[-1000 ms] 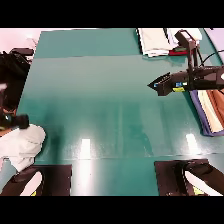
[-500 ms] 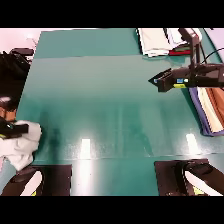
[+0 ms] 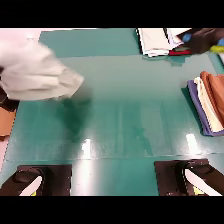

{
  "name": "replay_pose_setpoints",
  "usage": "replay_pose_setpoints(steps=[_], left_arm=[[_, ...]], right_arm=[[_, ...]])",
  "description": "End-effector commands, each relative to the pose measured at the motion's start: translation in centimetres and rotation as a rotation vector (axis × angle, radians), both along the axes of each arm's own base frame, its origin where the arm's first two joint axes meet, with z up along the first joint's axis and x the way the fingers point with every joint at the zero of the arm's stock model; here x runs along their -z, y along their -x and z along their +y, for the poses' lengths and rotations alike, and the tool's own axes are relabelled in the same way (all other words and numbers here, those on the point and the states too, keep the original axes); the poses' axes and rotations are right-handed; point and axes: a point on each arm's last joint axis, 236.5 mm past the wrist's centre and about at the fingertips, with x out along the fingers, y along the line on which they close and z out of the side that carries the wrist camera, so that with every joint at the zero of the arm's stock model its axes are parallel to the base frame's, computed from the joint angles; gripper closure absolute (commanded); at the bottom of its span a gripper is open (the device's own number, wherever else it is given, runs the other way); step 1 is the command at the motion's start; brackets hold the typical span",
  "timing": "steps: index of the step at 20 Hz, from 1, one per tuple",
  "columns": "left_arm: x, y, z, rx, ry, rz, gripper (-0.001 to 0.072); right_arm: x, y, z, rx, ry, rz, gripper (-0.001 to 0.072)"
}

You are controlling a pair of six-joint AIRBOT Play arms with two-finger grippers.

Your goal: Fold the shirts.

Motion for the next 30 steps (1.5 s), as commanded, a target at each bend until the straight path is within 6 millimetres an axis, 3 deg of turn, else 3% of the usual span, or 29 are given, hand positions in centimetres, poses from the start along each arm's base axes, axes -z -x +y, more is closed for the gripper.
replay_pose_setpoints(steps=[1, 4, 6, 9, 11, 12, 13, 14, 16, 19, 22, 26, 28, 30], left_arm=[[-5.4, 0.2, -7.2, 0.205, 0.089, -0.15, 0.0685], [-2.0, -1.5, -15.2, 0.377, 0.079, -0.072, 0.0685], [2.1, -1.8, -22.4, 0.523, 0.05, 0.004, 0.0685], [8.8, -0.6, -32.2, 0.727, -0.022, 0.079, 0.0683], [12.4, 0.1, -36.3, 0.804, -0.062, 0.109, 0.068], [13.4, -0.1, -37.3, 0.822, -0.081, 0.109, 0.0675], [13.8, -0.7, -37.6, 0.819, -0.088, 0.105, 0.0441], [13.9, -1.9, -37.0, 0.793, -0.094, 0.102, 0.0208], [14.3, -5.4, -33.0, 0.696, -0.114, 0.147, 0.0197], [16.4, -10.7, -23.3, 0.478, -0.124, 0.304, 0.0197], [18.4, -13.7, -15.6, 0.314, -0.035, 0.423, 0.0197], [21.3, -15.4, -9.6, 0.182, 0.089, 0.514, 0.0197], [22.7, -15.3, -8.0, 0.147, 0.104, 0.55, 0.0197], [23.6, -15.0, -7.8, 0.148, 0.099, 0.568, 0.0197]], right_arm=[[-3.1, -0.3, -3.2, 0.079, 0.008, -0.042, 0.0697], [-2.7, -0.9, -4.5, 0.089, 0.036, 0.012, 0.0696], [-2.2, -1.5, -4.7, 0.081, 0.049, 0.044, 0.0697], [-1.3, -2.6, -4.7, 0.077, 0.049, 0.071, 0.0696], [-0.6, -3.2, -4.9, 0.081, 0.042, 0.094, 0.0696], [-0.3, -3.4, -4.9, 0.084, 0.038, 0.104, 0.0696], [0.0, -3.6, -4.9, 0.083, 0.038, 0.113, 0.0696], [0.5, -3.6, -4.9, 0.079, 0.043, 0.132, 0.0696], [2.4, -3.3, -4.9, 0.057, 0.06, 0.207, 0.0696], [7.1, -2.4, -6.3, 0.051, 0.074, 0.385, 0.0696], [14.2, -0.6, -8.9, 0.099, 0.038, 0.601, 0.0696], [25.5, 4.1, -13.6, 0.245, -0.076, 0.857, 0.0673], [30.7, 7.5, -15.6, 0.314, -0.161, 0.995, 0.027], [34.8, 10.7, -16.9, 0.356, -0.246, 1.101, 0.0264]])
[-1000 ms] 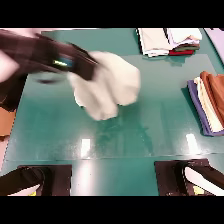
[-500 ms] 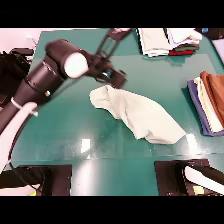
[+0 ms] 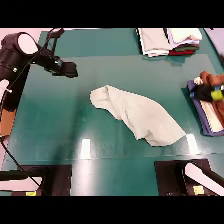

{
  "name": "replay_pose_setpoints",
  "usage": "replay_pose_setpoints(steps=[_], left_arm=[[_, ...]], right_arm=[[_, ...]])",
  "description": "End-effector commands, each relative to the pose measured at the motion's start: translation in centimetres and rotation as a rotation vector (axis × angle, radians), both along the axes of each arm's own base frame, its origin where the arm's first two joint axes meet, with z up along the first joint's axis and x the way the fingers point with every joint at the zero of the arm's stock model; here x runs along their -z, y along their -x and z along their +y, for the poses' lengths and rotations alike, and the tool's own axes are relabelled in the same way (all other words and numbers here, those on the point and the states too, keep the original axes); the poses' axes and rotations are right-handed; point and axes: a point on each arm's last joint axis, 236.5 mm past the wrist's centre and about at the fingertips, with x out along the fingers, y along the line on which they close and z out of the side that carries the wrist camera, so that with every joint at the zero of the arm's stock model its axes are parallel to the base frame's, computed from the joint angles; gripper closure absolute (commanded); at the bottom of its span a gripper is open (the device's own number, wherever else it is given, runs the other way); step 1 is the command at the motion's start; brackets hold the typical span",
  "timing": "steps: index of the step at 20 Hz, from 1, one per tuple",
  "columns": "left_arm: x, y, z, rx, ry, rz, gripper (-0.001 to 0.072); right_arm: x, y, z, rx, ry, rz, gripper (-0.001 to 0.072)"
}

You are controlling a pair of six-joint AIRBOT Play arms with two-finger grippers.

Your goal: Fold the shirts.

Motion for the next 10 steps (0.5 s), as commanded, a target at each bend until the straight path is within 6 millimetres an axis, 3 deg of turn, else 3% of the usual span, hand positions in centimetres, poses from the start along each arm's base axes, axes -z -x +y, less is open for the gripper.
replay_pose_setpoints(steps=[1, 3, 6, 10], left_arm=[[1.6, 0.2, 1.6, -0.034, 0.023, 0.052, 0.0197], [1.5, -0.1, 1.5, -0.037, 0.03, 0.04, 0.0198], [1.5, 0.0, 1.4, -0.037, 0.034, 0.042, 0.0198], [1.3, 0.0, 1.0, -0.035, 0.052, 0.044, 0.0198]], right_arm=[[7.5, 6.0, -1.6, 0.116, -0.131, 0.181, 0.0267], [9.8, 7.5, -2.0, 0.147, -0.184, 0.232, 0.0268], [12.1, 8.0, -3.1, 0.183, -0.181, 0.259, 0.0284], [13.4, 8.3, -3.3, 0.149, -0.153, 0.288, 0.0285]])
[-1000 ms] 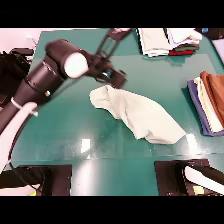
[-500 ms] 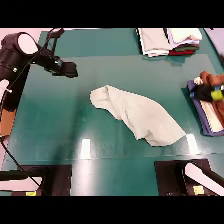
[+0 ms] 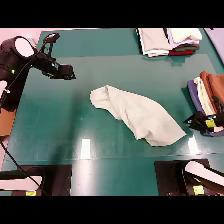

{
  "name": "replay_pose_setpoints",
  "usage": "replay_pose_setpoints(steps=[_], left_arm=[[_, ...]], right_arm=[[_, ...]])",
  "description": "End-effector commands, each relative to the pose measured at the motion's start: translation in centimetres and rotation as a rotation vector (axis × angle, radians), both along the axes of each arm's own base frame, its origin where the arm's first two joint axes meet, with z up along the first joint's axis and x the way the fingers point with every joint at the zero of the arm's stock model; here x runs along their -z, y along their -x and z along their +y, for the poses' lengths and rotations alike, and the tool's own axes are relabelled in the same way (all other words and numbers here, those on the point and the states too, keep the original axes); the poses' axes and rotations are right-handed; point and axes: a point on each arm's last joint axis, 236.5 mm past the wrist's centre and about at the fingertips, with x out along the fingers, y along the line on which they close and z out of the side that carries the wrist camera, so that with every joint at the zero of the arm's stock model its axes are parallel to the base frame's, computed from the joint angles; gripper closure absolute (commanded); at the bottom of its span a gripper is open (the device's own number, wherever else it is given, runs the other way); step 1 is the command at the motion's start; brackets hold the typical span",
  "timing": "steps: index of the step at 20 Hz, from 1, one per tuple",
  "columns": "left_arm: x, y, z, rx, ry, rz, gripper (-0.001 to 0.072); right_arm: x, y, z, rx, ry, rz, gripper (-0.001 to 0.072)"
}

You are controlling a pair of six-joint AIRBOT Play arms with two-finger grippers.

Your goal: Fold the shirts.

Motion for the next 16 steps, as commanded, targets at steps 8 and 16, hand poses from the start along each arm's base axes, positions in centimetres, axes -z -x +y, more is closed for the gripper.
replay_pose_setpoints(steps=[8, 16], left_arm=[[0.0, 0.0, -0.7, 0.024, 0.028, 0.0, 0.0197], [8.6, -0.2, -4.0, 0.051, 0.148, 0.163, 0.0196]], right_arm=[[2.6, -0.5, 5.1, -0.296, -0.011, 0.035, 0.065], [-3.5, -5.2, 4.9, -0.368, 0.15, -0.182, 0.0696]])
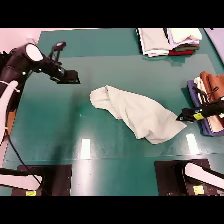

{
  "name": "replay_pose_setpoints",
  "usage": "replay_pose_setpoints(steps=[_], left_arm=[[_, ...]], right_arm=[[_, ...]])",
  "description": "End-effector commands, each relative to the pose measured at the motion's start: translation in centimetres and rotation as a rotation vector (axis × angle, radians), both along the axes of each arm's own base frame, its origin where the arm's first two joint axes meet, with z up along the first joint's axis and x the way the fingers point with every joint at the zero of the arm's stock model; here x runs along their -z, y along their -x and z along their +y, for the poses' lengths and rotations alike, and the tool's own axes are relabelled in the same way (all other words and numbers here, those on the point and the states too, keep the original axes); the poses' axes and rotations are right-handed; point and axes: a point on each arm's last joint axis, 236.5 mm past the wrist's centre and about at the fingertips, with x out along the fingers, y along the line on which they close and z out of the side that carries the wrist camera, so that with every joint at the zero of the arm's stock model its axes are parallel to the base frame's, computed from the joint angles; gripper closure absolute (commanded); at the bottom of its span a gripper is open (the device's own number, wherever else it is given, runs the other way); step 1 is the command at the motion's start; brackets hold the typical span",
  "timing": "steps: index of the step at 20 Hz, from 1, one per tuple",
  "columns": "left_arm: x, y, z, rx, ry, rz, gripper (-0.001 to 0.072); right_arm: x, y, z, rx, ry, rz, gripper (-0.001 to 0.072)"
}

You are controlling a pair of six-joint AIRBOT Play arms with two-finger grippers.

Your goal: Fold the shirts.

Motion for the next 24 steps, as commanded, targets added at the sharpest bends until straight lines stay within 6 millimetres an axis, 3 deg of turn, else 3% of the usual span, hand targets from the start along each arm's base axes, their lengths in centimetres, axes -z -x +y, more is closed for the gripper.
replay_pose_setpoints(steps=[1, 5, 9, 10, 11, 12, 14, 15, 16, 17, 18, 20, 22, 24], left_arm=[[3.8, 0.3, -3.6, 0.039, 0.15, 0.071, 0.0197], [6.8, 0.0, -6.7, 0.06, 0.197, 0.074, 0.0197], [7.5, -1.0, -8.5, 0.064, 0.178, 0.011, 0.0209], [7.4, -1.1, -8.5, 0.058, 0.179, 0.005, 0.0247], [7.4, -1.2, -8.3, 0.055, 0.175, 0.005, 0.0494], [7.3, -1.3, -8.0, 0.052, 0.175, 0.003, 0.0673], [6.1, -1.8, -7.2, 0.051, 0.183, 0.008, 0.0683], [4.5, -2.3, -6.6, 0.054, 0.193, 0.0, 0.0683], [1.9, -3.1, -5.9, 0.051, 0.203, -0.042, 0.0684], [-2.2, -4.2, -4.9, 0.042, 0.208, -0.132, 0.0684], [-6.8, -5.1, -3.7, 0.034, 0.2, -0.241, 0.0684], [-18.1, -4.9, -0.4, 0.021, 0.134, -0.508, 0.0683], [-28.8, -1.8, 2.6, 0.006, 0.037, -0.758, 0.0683], [-37.8, 3.7, 4.5, -0.017, -0.006, -0.966, 0.0682]], right_arm=[[-2.4, -1.5, 0.2, -0.017, 0.039, -0.081, 0.0696], [-2.8, -1.5, 0.3, -0.001, 0.03, -0.077, 0.0696], [-2.8, -1.4, 0.4, 0.01, 0.024, -0.066, 0.0696], [-2.9, -1.3, 0.5, 0.009, 0.022, -0.063, 0.0696], [-2.9, -1.3, 0.5, 0.009, 0.021, -0.063, 0.0696], [-3.1, -1.4, 0.5, 0.007, 0.021, -0.067, 0.0696], [-4.6, -2.5, 0.1, 0.017, 0.031, -0.095, 0.0696], [-6.1, -3.4, 0.0, 0.016, 0.029, -0.128, 0.0697], [-8.1, -4.6, 0.1, 0.013, 0.021, -0.177, 0.0696], [-10.7, -6.0, 0.2, 0.011, 0.015, -0.247, 0.0696], [-13.6, -7.4, 0.2, 0.017, 0.019, -0.335, 0.0696], [-21.4, -10.1, 0.4, 0.035, 0.044, -0.569, 0.0697], [-29.0, -10.5, 0.0, 0.054, 0.131, -0.774, 0.0697], [-36.1, -9.2, 0.6, 0.048, 0.206, -0.953, 0.0697]])
